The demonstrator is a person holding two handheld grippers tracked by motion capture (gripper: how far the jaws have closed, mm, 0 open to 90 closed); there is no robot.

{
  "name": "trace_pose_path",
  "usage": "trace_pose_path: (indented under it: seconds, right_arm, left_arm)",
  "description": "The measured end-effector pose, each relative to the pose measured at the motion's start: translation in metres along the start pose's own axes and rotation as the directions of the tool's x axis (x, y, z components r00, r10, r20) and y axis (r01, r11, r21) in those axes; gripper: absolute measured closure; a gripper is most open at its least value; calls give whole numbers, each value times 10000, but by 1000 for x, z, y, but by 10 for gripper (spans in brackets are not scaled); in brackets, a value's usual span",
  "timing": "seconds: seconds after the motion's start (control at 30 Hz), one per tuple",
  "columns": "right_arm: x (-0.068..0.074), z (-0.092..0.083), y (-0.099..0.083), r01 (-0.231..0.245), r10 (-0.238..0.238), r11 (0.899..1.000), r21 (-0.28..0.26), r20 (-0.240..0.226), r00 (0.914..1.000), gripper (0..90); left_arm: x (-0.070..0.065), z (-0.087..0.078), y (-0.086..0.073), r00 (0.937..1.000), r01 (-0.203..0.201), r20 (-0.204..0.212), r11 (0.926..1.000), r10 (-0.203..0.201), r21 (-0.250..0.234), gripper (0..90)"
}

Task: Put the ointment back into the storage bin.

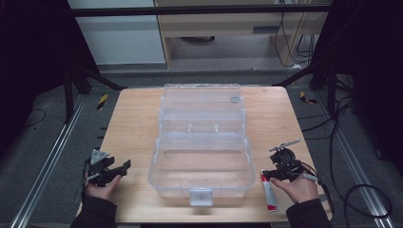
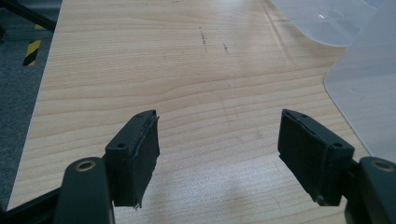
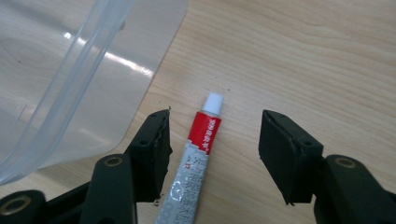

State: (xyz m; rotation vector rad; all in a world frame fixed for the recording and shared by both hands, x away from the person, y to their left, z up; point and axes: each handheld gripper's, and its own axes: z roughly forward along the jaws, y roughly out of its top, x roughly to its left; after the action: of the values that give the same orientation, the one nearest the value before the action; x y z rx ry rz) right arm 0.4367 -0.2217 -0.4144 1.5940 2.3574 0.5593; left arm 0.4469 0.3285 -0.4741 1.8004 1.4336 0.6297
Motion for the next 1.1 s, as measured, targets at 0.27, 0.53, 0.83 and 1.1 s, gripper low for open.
trace_pose_path:
  seconds: [0.27, 0.53, 0.83, 1.1]
  right_arm:
    - [1, 11, 0, -83, 103, 9985, 537, -360, 9993, 493]
    - [3, 21, -4, -76, 111, 9947, 1024, -331, 9994, 525]
    - [-1, 34, -9, -123, 195, 9877, 1561, -451, 9988, 553]
    - [-3, 45, -10, -100, 207, 9822, 1874, -552, 9983, 602]
  left_arm:
    - [0, 0, 0, 10000, -7, -5, 10000, 7, 1, 289]
    - [0, 0, 0, 10000, -58, -21, 10000, 58, 18, 290]
    - [1, 0, 0, 10000, -54, -6, 10000, 54, 28, 290]
    - [1, 1, -1, 10000, -77, 1, 9999, 77, 95, 290]
